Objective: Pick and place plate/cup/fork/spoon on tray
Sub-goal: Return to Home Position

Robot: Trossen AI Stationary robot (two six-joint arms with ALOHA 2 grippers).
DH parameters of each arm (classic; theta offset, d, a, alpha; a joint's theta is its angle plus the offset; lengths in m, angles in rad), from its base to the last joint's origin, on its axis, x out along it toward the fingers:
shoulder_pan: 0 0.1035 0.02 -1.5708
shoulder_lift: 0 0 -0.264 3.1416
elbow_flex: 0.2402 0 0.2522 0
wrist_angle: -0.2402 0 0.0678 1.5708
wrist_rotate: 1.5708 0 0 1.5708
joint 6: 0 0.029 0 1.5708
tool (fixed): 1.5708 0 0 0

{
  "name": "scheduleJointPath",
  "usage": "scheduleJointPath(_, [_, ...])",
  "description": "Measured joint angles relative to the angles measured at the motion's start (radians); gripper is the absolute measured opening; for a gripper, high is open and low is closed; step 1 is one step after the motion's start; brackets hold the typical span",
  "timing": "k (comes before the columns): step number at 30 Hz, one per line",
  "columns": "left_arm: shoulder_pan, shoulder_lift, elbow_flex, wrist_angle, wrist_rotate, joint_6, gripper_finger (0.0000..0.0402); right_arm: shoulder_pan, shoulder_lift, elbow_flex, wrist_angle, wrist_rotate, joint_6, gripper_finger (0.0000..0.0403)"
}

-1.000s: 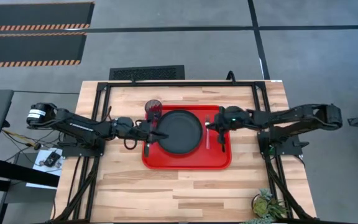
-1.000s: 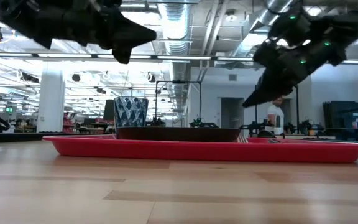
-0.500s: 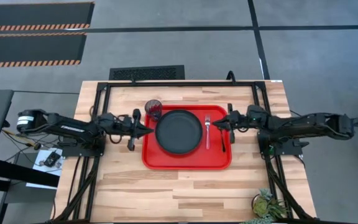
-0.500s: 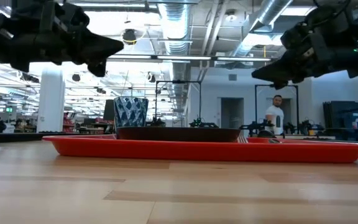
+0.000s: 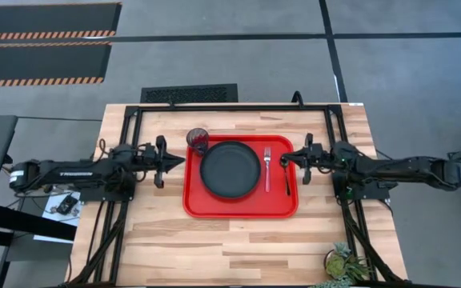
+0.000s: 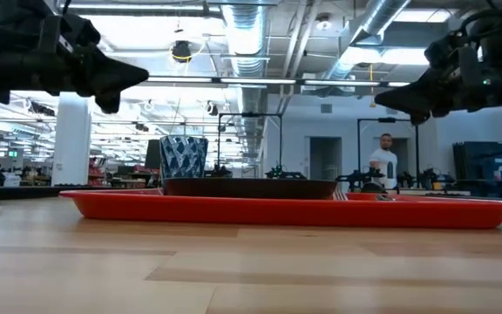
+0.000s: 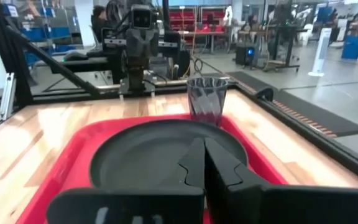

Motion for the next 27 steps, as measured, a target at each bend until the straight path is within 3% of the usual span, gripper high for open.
scheduleJointPath(6, [0.0,-0.241,0.0,-0.27,-0.074,0.003,0.0,0.053,-0.155,0.0,-0.124,0.053,-0.031,0.0013])
scheduleJointPath(13, [-0.001,-0.609,0.0,-0.637,-0.161,0.003,0.0,0.068,-0.395,0.0,-0.347,0.077,-0.026,0.0012])
scheduleJointPath(19, [-0.02,-0.582,-0.001,-0.631,-0.177,0.019,0.0,0.083,-0.595,-0.001,-0.507,0.08,-0.027,0.0012])
scheduleJointPath(27, [-0.038,-0.588,-0.001,-0.634,-0.185,0.037,0.0,0.094,-0.6,-0.002,-0.53,0.088,-0.02,0.0015])
